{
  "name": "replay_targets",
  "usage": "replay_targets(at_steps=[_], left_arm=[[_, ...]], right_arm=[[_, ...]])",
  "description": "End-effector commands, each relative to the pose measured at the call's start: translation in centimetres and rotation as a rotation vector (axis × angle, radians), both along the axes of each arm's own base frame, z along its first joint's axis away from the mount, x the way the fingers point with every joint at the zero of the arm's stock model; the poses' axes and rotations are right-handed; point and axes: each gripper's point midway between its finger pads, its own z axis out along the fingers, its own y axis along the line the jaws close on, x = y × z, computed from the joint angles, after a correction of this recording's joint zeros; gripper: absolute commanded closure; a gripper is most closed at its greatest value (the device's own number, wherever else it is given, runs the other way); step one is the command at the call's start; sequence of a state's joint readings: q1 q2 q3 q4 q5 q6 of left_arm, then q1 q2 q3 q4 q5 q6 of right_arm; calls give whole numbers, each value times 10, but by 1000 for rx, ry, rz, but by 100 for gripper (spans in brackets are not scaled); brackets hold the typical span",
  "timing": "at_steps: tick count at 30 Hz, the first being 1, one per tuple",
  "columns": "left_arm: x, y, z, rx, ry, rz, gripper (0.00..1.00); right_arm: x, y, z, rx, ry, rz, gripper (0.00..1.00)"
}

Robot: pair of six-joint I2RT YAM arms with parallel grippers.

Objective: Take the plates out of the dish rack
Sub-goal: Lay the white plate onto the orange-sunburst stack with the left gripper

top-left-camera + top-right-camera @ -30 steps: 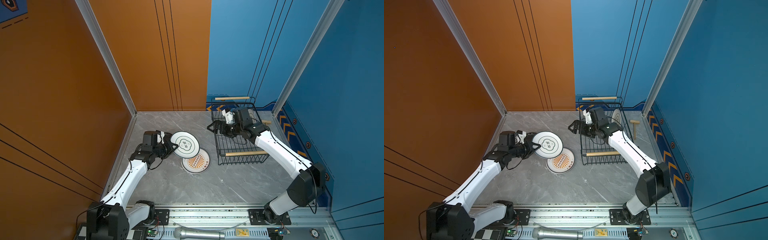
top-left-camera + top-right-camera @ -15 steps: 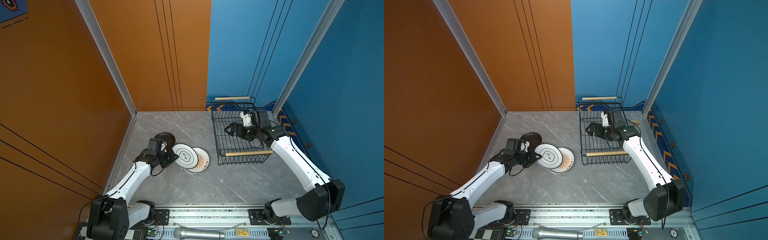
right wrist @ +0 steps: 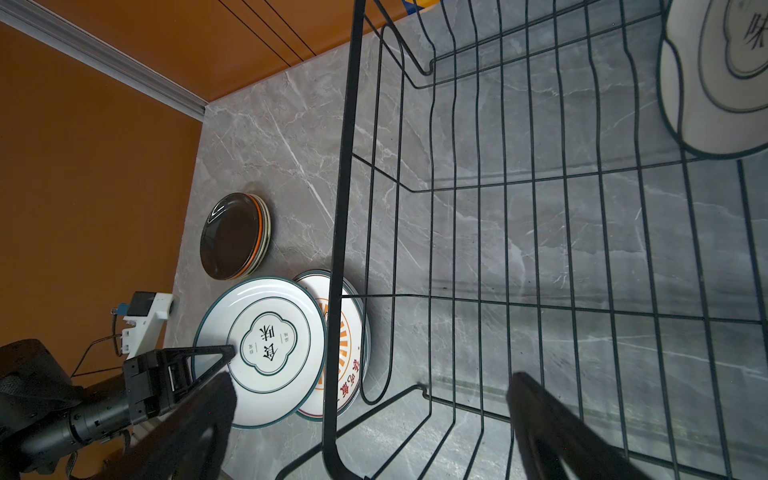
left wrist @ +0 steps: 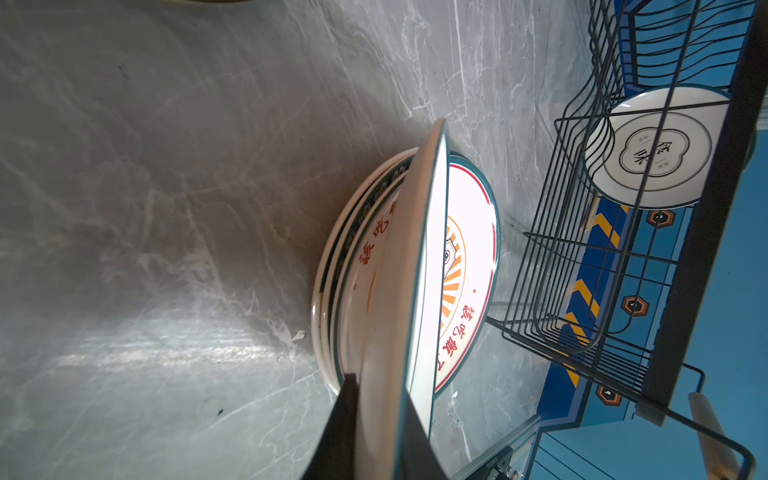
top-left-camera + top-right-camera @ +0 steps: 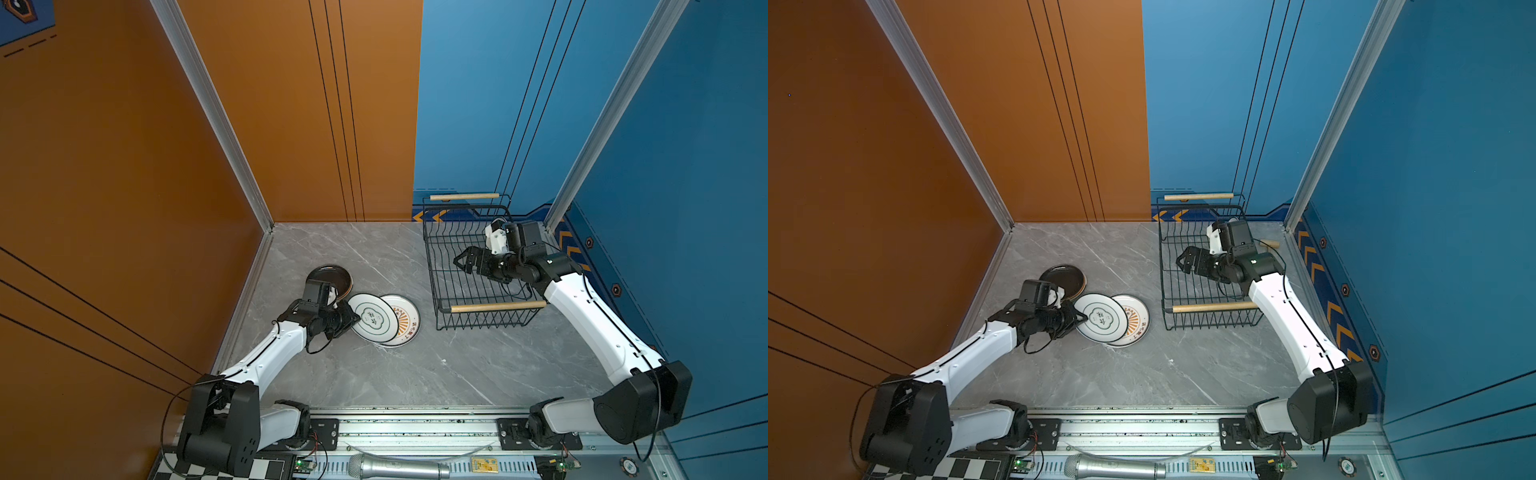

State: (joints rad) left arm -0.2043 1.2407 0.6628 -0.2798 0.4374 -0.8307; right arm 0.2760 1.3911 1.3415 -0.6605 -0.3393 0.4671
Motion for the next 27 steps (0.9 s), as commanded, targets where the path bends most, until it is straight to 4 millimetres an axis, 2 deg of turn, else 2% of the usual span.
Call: replay_targets(at_steps=[1,9,15,20,27], left_arm=[[2,-5,-4,6,-7,-15,84],[1,-17,-16,29,26,-51,82],[2,-26,-19,45,32,-77,74],[2,-31,-22,50,40,-89,65],[-1,-33,-23,91,58,-106,43]], right_arm=[[-8,-5,-2,-9,8,12,0],[-10,-4,-4,-6,13,24,0],[-10,-4,-6,-7,17,32,0],[-11,-4,-7,-8,19,32,0],[-10,-6,-8,-7,21,31,0]])
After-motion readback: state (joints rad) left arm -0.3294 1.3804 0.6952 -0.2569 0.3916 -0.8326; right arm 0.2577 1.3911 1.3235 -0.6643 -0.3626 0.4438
